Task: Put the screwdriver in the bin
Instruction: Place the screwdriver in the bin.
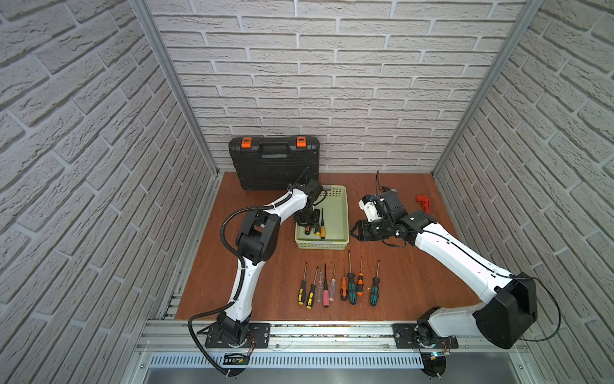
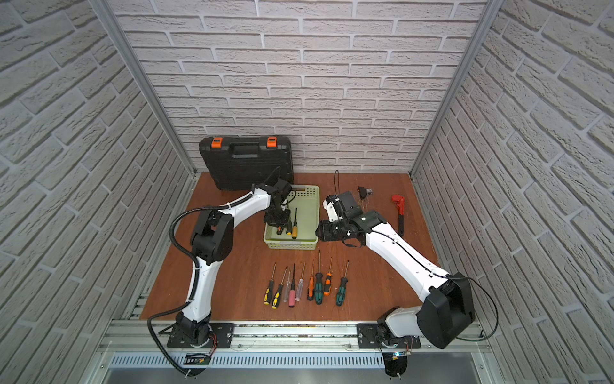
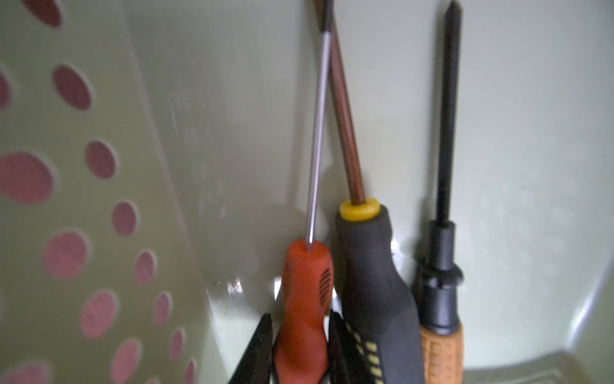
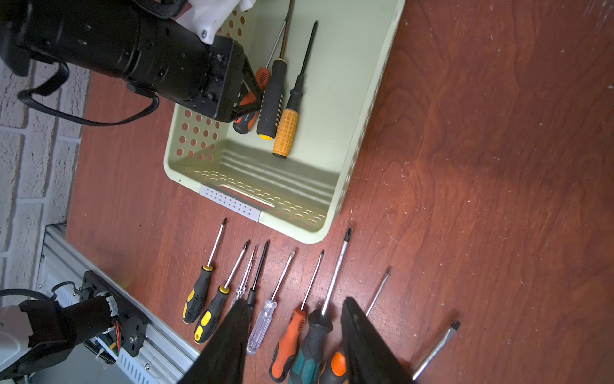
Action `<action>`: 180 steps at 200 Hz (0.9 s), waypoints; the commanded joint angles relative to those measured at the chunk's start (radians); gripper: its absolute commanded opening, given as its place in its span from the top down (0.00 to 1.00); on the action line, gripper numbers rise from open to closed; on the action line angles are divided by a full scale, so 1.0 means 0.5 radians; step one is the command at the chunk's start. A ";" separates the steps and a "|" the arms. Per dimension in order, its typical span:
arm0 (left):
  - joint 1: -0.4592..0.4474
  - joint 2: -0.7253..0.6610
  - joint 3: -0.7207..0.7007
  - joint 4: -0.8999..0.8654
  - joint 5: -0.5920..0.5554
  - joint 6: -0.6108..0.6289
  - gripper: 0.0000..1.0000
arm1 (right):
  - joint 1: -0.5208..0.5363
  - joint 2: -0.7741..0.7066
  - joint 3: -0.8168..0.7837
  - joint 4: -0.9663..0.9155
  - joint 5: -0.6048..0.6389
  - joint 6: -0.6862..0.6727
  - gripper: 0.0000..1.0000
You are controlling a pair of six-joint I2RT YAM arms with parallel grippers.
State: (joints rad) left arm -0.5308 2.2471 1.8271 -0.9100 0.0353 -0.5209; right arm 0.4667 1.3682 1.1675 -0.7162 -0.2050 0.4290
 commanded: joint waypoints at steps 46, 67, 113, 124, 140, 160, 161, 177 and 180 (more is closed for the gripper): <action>-0.036 -0.375 -0.023 -0.033 -0.032 -0.007 0.53 | -0.006 -0.236 -0.082 -0.279 0.162 0.010 0.49; -0.059 -0.515 -0.044 -0.053 0.001 0.030 0.51 | -0.004 -0.334 -0.178 -0.319 0.203 0.075 0.49; -0.116 -0.954 -0.401 0.071 0.000 0.070 0.51 | 0.023 -0.448 -0.527 -0.352 0.244 0.335 0.55; -0.120 -1.076 -0.516 0.108 -0.027 0.057 0.51 | 0.078 -0.480 -0.619 -0.337 0.272 0.435 0.55; -0.119 -1.240 -0.664 0.151 -0.068 0.023 0.51 | 0.154 -0.512 -0.722 -0.326 0.335 0.577 0.54; -0.120 -1.401 -0.801 0.181 -0.099 -0.009 0.50 | 0.219 -0.538 -0.810 -0.298 0.361 0.708 0.48; -0.120 -1.406 -0.805 0.183 -0.103 -0.010 0.50 | 0.221 -0.537 -0.813 -0.298 0.362 0.712 0.48; -0.116 -1.502 -0.889 0.211 -0.139 -0.025 0.48 | 0.264 -0.490 -0.873 -0.262 0.379 0.773 0.43; -0.116 -1.520 -0.903 0.215 -0.148 -0.025 0.48 | 0.267 -0.475 -0.884 -0.254 0.381 0.781 0.43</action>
State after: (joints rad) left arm -0.5922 1.5558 1.4258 -0.8555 0.0063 -0.5186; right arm 0.5747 1.1229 0.7582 -0.8787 -0.0536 0.7219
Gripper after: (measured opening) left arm 0.509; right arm 0.552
